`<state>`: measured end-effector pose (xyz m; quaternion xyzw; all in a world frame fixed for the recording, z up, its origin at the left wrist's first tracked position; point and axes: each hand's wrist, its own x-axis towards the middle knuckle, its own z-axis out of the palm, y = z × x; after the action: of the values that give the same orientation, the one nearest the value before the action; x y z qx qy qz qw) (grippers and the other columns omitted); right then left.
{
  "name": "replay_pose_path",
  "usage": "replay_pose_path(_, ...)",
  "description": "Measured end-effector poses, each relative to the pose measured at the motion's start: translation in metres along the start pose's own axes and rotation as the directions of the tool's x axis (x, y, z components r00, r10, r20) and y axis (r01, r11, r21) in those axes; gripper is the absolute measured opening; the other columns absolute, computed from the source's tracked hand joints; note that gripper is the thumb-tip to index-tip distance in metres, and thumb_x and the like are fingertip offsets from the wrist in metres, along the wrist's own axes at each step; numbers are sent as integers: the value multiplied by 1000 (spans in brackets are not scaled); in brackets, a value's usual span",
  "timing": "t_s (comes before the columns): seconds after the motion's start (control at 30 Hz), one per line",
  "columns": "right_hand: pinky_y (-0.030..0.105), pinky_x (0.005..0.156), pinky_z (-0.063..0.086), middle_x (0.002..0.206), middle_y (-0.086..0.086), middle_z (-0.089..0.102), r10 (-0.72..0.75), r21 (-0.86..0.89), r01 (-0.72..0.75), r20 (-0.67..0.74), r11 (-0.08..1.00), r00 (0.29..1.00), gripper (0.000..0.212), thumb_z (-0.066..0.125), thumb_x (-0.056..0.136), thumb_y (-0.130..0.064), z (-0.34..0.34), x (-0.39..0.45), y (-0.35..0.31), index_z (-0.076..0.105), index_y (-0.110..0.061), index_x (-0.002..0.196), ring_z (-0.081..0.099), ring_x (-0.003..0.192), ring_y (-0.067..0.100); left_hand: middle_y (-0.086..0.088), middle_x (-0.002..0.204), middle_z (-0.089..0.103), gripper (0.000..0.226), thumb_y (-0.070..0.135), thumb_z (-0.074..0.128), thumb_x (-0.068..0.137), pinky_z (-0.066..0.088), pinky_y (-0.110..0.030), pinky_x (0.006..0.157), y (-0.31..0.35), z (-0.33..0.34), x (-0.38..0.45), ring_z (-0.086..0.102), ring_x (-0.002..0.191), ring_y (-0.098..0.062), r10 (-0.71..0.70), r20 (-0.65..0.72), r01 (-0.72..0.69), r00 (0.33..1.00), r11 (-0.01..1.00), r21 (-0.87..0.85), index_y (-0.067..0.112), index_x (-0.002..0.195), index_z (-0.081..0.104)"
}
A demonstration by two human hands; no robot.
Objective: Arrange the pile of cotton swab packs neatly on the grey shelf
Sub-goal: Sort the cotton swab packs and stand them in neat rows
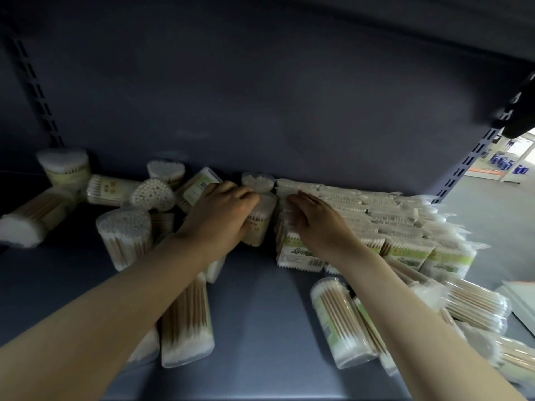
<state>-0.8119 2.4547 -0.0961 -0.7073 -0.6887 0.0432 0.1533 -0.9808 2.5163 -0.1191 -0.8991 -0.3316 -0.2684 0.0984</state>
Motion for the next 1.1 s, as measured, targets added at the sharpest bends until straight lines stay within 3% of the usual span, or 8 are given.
replay_pose_path(0.27,13,101,13,147,2,34,-16,21,16,-24,1000,1000,40,33,98,-17,1,1,1,39,-13,138,27,136,17,-12,85,69,44,-8,77,45,53,-37,61,-6,10,10,63,79,-34,3,24,-2,1000,1000,-16,1,86,63)
replay_pose_path(0.4,15,99,16,144,2,38,-23,28,24,-31,999,999,39,34,98,-17,1,1,2,42,-13,136,30,134,18,-18,92,67,52,3,79,54,52,-43,71,-4,10,8,58,94,-38,-35,96,38,995,999,-28,-3,101,60)
replay_pose_path(0.53,15,101,15,146,3,36,-20,23,21,-35,1000,999,40,36,97,-18,2,1,2,41,-13,137,29,135,17,-18,99,64,44,10,78,62,47,-43,75,4,9,9,52,97,-39,-86,115,87,990,996,-4,-2,99,57)
replay_pose_path(0.63,14,101,15,145,3,38,-28,21,29,-39,999,999,40,37,97,-17,2,1,3,41,-12,136,29,135,18,-9,121,54,43,21,64,81,37,-37,90,8,9,11,39,116,-29,-116,147,114,982,993,25,4,117,48)
replay_pose_path(0.73,15,103,13,149,2,33,-10,24,10,-28,1000,1000,41,36,98,-19,3,2,4,39,-14,138,26,137,17,-5,129,49,45,25,57,85,32,-34,94,8,6,12,33,121,-24,-144,183,141,973,990,31,9,125,42)
replay_pose_path(0.9,20,90,30,129,8,54,10,138,3,-96,990,995,34,43,93,-7,-1,1,1,53,-9,124,48,119,24,-2,142,35,55,25,58,85,32,-36,99,7,-1,6,31,126,-26,-150,196,159,969,987,-29,12,134,39)
replay_pose_path(1.0,18,91,29,134,5,50,22,123,-3,-153,992,988,41,46,89,-4,-5,-1,0,50,-14,129,44,123,21,-13,132,48,60,18,66,77,41,-45,94,5,-6,-3,45,116,-36,-163,151,174,975,983,-61,6,131,46)
replay_pose_path(1.1,17,90,28,132,3,52,9,124,21,-240,992,971,40,48,88,-6,-9,-5,-3,53,-16,126,45,122,21,-18,102,63,39,17,55,72,53,-46,72,0,-11,-13,61,89,-40,-131,38,133,991,990,-50,1,107,62)
